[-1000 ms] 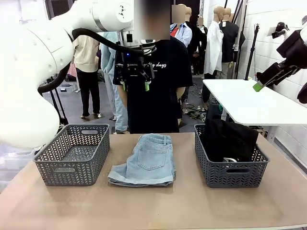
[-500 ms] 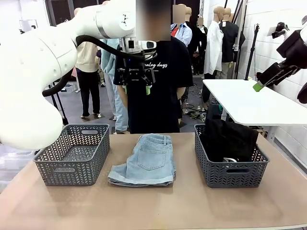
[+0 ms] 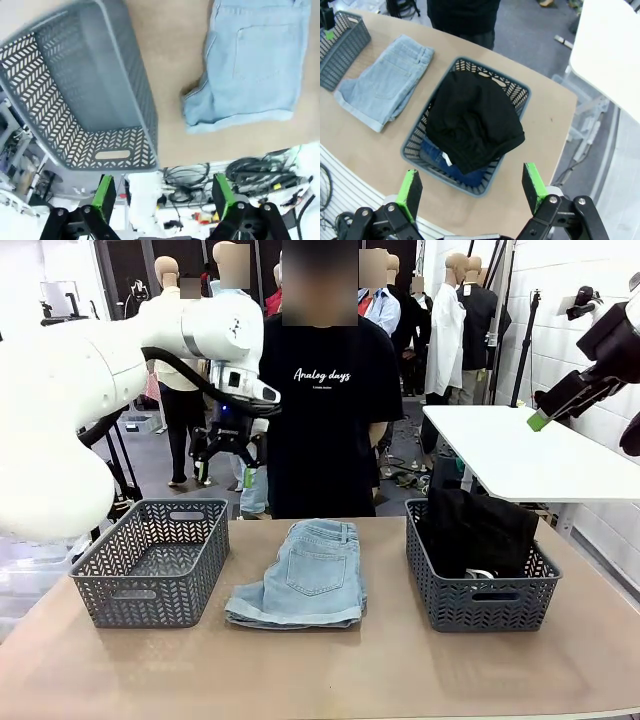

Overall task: Sort the tops and bottoms.
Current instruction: Lift clothes from the center of the table with your right hand.

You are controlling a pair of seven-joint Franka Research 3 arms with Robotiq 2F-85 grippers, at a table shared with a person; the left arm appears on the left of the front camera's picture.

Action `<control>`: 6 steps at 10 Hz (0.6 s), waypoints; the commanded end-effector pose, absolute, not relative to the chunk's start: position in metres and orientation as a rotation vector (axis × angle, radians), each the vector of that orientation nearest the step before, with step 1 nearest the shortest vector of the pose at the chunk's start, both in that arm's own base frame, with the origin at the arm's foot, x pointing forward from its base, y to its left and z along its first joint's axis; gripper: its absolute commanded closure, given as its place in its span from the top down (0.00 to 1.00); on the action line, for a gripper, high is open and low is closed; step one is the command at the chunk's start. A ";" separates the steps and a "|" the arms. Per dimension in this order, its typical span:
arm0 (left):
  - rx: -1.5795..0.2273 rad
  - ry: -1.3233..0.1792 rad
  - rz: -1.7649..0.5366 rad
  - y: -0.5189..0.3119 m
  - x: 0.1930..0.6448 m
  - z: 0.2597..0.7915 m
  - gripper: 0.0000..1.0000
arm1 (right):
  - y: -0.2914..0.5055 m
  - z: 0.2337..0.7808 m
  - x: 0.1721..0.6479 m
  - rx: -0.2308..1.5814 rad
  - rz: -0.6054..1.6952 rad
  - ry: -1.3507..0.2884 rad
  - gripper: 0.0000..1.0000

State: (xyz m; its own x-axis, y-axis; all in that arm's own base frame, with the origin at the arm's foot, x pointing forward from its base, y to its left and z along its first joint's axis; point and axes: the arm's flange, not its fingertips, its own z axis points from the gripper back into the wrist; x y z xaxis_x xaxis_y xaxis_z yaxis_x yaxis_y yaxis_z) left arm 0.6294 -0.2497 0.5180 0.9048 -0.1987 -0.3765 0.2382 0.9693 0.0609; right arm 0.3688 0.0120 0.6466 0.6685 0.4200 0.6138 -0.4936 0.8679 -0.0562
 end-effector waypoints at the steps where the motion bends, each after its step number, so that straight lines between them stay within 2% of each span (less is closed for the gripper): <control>1: 0.020 0.191 -0.460 -0.228 0.566 0.507 1.00 | 0.012 0.646 0.369 0.105 0.522 -0.658 1.00; 2: -0.037 0.101 -0.514 -0.218 0.555 0.500 1.00 | 0.012 0.646 0.369 0.105 0.522 -0.658 1.00; 3: -0.057 0.088 -0.496 -0.205 0.542 0.489 1.00 | 0.012 0.646 0.369 0.105 0.522 -0.658 1.00; 6: -0.125 -0.096 -0.443 -0.175 0.509 0.516 1.00 | 0.012 0.646 0.369 0.105 0.522 -0.658 1.00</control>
State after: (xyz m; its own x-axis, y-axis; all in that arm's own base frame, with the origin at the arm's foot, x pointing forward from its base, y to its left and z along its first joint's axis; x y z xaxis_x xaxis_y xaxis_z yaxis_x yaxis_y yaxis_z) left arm 0.5776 -0.2077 0.5407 0.9041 -0.4224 0.0644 0.4265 0.9010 -0.0786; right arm 0.3688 0.0120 0.6466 0.6685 0.4200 0.6138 -0.4936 0.8679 -0.0563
